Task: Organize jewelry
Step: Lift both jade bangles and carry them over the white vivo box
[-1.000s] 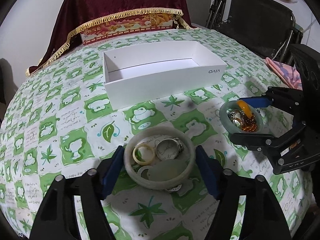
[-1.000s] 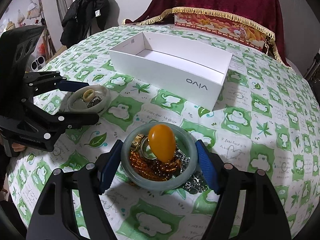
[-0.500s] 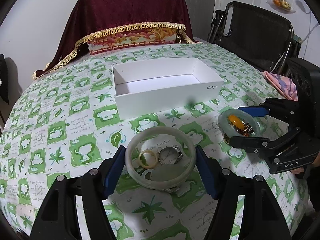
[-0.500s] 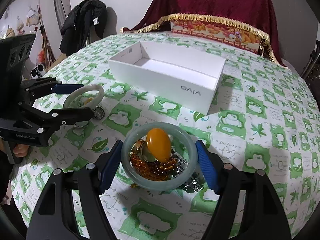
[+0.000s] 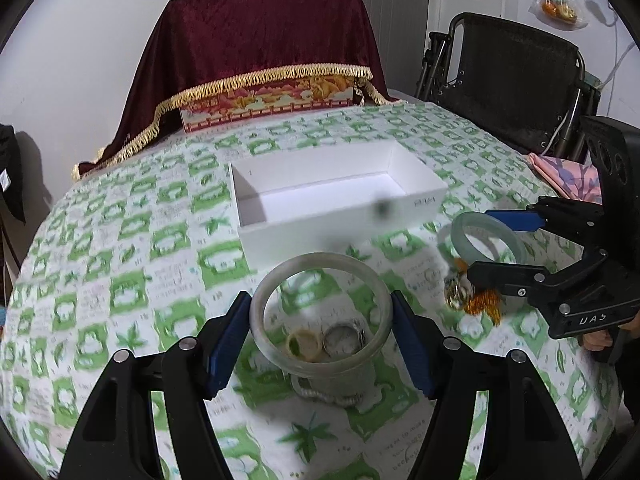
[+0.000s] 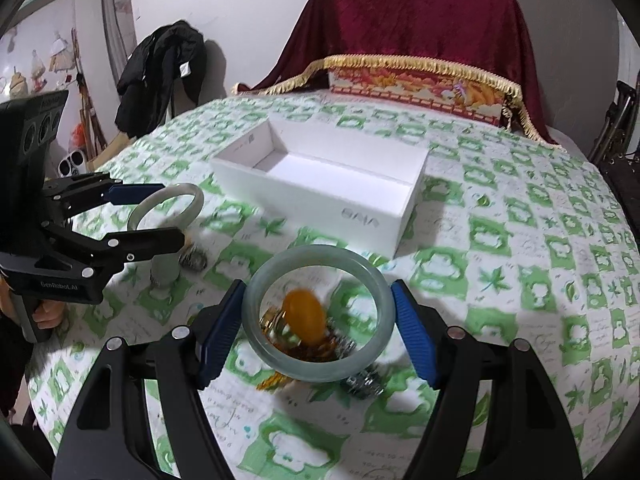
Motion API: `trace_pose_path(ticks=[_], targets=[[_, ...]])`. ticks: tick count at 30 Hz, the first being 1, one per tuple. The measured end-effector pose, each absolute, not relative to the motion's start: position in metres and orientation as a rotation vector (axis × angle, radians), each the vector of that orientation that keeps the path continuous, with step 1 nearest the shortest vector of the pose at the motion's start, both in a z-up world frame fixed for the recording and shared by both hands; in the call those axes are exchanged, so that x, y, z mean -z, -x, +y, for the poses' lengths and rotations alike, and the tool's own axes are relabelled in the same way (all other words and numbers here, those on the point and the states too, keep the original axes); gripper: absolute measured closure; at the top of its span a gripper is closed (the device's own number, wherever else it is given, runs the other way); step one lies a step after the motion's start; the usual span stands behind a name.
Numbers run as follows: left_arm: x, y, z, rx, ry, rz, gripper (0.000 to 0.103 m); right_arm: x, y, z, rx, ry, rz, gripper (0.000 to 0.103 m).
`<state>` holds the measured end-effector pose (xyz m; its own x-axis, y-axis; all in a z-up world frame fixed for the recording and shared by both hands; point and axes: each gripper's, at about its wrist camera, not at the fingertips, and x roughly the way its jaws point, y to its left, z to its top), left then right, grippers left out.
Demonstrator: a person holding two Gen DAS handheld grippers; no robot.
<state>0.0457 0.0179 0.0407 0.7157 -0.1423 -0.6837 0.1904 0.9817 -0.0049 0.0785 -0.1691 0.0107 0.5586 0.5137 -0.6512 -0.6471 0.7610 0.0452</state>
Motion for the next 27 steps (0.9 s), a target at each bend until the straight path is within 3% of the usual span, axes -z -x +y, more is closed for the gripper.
trace_pose_path(ticks=[11,27], targets=[[-0.075,-0.11,0.018,0.168,-0.077,0.699,0.033,-0.055,-0.136,-0.15,-0.658,0.197,0.615,0.032],[-0.044,-0.157,0.026,0.107,-0.105,0.765,0.032,-0.019,-0.181,-0.114,-0.659,0.301,0.655,0.03]])
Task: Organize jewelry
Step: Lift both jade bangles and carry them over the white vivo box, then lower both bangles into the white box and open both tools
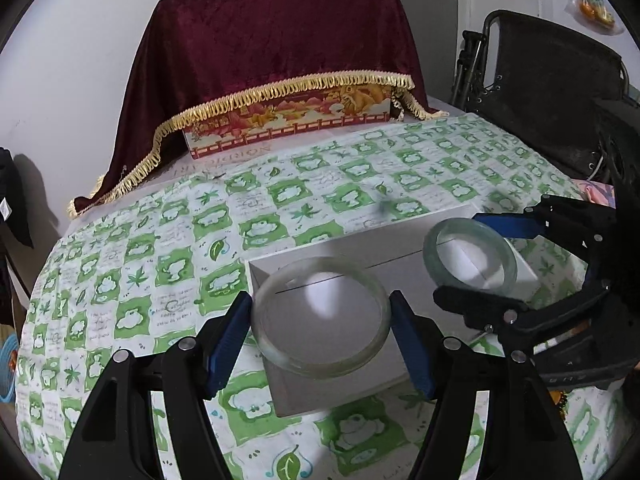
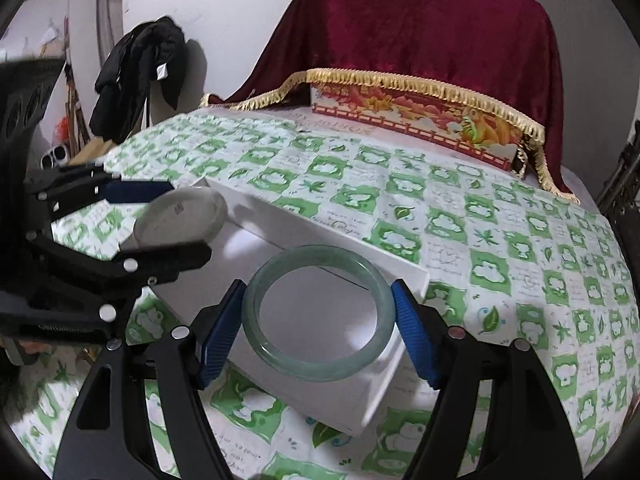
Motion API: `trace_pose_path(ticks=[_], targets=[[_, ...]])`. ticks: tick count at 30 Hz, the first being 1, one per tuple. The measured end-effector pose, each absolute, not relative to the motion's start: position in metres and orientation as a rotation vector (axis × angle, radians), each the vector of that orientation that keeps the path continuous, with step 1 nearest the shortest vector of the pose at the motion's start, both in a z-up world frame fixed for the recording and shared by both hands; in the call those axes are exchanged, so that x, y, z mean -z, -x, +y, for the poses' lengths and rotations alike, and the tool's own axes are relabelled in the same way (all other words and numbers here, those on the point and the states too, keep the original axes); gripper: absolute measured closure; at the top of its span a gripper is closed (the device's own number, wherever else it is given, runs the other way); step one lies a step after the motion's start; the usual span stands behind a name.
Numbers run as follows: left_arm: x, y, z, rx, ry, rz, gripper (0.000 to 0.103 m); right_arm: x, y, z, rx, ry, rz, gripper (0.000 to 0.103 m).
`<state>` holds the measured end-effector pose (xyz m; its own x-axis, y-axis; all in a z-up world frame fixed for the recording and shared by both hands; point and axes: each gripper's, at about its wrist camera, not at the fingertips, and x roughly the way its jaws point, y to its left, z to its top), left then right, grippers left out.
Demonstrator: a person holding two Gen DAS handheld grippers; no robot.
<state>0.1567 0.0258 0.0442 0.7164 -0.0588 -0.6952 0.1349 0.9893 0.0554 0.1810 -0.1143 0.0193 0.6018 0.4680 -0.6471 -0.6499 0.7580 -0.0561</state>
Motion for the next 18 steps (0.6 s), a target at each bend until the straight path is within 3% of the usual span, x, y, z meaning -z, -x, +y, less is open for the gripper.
trace_pose_path(ticks=[2,4,13,18], targets=[[-0.041,-0.158,0.027,0.095,-0.106,0.774,0.022,-0.019,-0.175,-0.112,-0.64,0.34,0.615,0.017],[-0.04,-0.155,0.029,0.08,-0.109,0.768,0.014,-0.023,-0.169,-0.114,-0.624,0.354,0.566,0.014],[-0.062,-0.136,0.058,0.033,0.0,0.688,0.011,-0.043,-0.165,-0.143,-0.609,0.226,0.507,0.014],[-0.064,-0.13,0.069,-0.024,0.019,0.674,0.004,-0.049,-0.172,-0.169,-0.574,0.094,0.518,0.006]])
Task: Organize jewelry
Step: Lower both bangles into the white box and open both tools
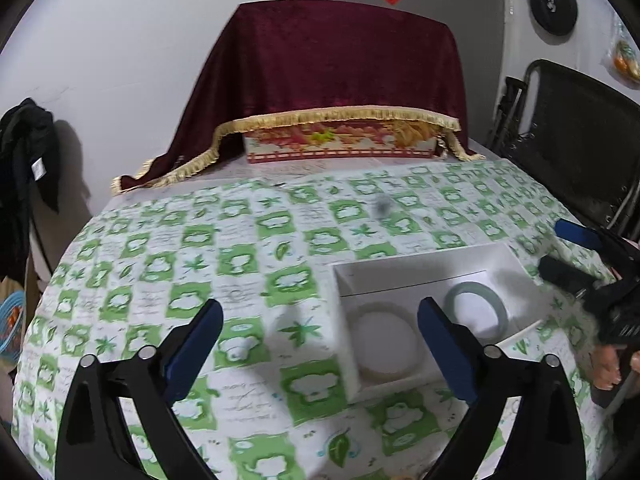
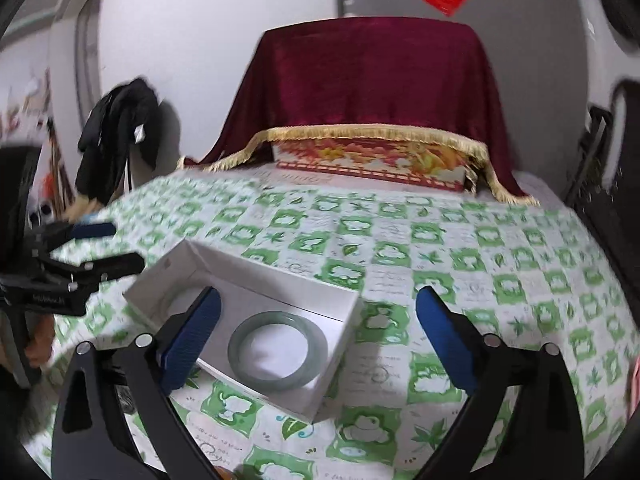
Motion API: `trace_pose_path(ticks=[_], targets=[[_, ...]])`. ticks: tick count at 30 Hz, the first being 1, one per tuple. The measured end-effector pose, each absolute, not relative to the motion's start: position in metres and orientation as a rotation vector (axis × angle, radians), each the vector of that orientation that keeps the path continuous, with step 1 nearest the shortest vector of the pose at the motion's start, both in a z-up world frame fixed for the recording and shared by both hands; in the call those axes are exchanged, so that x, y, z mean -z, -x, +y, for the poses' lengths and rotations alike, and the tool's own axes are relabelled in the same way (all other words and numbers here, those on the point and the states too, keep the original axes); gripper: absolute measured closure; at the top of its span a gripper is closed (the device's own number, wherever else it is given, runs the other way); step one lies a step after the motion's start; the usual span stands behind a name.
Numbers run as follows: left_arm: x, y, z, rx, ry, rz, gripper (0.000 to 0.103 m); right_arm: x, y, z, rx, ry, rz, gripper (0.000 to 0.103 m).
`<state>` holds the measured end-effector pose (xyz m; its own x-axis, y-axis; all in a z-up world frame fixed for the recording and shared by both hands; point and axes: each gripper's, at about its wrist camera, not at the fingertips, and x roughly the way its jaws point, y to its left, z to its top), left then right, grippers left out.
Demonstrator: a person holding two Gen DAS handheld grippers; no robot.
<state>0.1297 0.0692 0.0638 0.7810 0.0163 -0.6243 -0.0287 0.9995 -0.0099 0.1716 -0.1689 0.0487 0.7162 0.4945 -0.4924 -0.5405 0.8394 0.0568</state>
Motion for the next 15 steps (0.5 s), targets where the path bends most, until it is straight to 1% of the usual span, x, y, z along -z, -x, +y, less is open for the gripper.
trace_pose_path(ticks=[8,15], targets=[[-0.051,-0.119,0.07,-0.091,0.031,0.706,0.004,-0.041,-0.166,-0.195,-0.522,-0.031,0.566,0.005],[-0.045,-0.097,0.072,-0.115,0.064,0.725,0.003,-0.04,-0.139,-0.2,-0.491,0.01,0.547,0.005]])
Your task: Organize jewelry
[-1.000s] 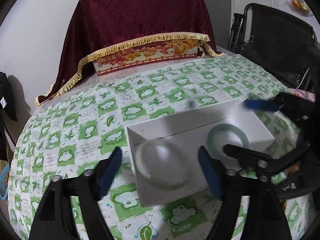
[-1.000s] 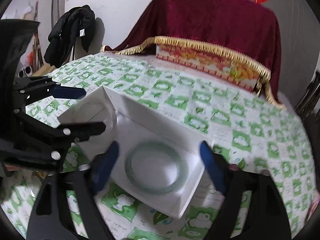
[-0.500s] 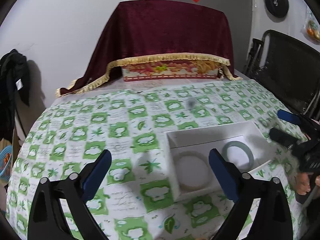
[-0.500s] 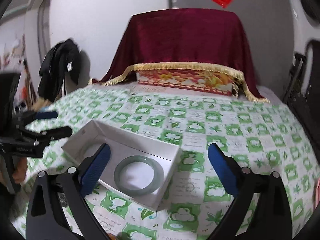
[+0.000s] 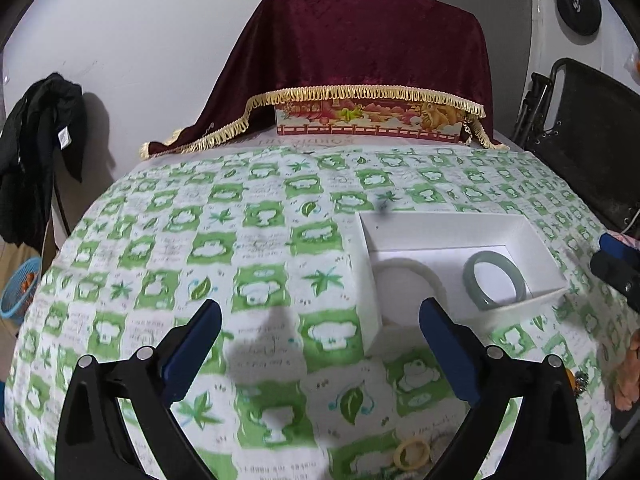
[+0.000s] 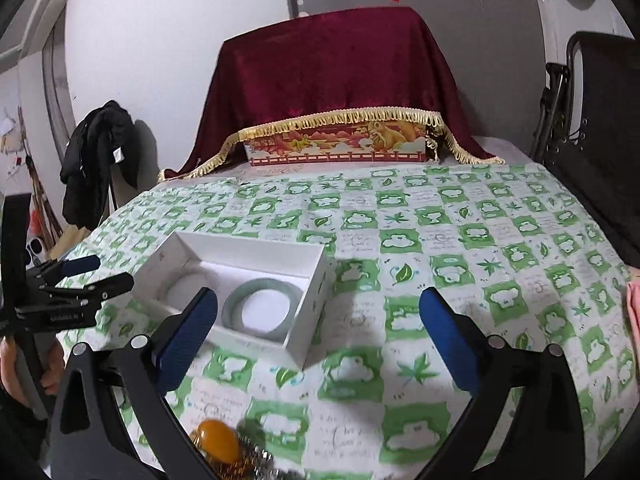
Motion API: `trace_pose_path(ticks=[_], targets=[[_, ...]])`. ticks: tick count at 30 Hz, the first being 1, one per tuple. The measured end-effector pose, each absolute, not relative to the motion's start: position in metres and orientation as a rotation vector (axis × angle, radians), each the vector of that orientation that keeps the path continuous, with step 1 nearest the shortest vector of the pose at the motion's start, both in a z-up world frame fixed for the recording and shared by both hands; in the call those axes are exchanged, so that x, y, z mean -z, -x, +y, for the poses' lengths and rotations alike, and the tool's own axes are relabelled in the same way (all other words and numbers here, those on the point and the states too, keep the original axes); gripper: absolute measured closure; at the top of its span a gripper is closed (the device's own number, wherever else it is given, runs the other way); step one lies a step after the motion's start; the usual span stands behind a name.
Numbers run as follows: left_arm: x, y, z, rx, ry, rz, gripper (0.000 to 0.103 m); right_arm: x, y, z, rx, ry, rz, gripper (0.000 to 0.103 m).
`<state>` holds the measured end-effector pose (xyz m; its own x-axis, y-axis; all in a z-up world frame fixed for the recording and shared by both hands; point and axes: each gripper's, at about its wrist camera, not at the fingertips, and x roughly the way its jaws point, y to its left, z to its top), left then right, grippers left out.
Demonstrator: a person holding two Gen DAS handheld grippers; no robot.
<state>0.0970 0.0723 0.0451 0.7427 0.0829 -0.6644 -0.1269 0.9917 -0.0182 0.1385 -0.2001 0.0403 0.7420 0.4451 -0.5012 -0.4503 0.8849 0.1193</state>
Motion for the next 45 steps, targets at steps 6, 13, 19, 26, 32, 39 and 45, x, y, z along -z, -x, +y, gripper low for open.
trace_pose_path(ticks=[6,13,19,26,32,39,45], targets=[[-0.047,-0.071,0.073,-0.093,0.121,0.725,0.004,-0.039,-0.121,-0.21,-0.502,-0.047,0.551,0.005],[-0.045,-0.037,0.05,-0.041,0.072,0.709,0.004,-0.034,-0.106,-0.231,-0.526,-0.2,0.588,0.005],[-0.03,-0.02,0.023,0.076,0.018,0.776,0.004,-0.028,-0.093,-0.241,-0.541,-0.259,0.608,0.004],[-0.016,-0.024,0.008,0.007,-0.119,0.828,0.003,-0.027,-0.089,-0.235,-0.528,-0.216,0.608,0.004],[-0.016,-0.031,0.068,-0.154,0.055,0.86,0.003,-0.024,-0.094,-0.236,-0.528,-0.229,0.634,0.004],[-0.029,-0.017,0.073,0.02,0.144,0.799,0.004,-0.025,-0.093,-0.236,-0.539,-0.233,0.631,0.004],[-0.014,-0.012,0.024,0.046,-0.124,0.873,0.003,-0.026,-0.092,-0.234,-0.537,-0.221,0.627,0.004]])
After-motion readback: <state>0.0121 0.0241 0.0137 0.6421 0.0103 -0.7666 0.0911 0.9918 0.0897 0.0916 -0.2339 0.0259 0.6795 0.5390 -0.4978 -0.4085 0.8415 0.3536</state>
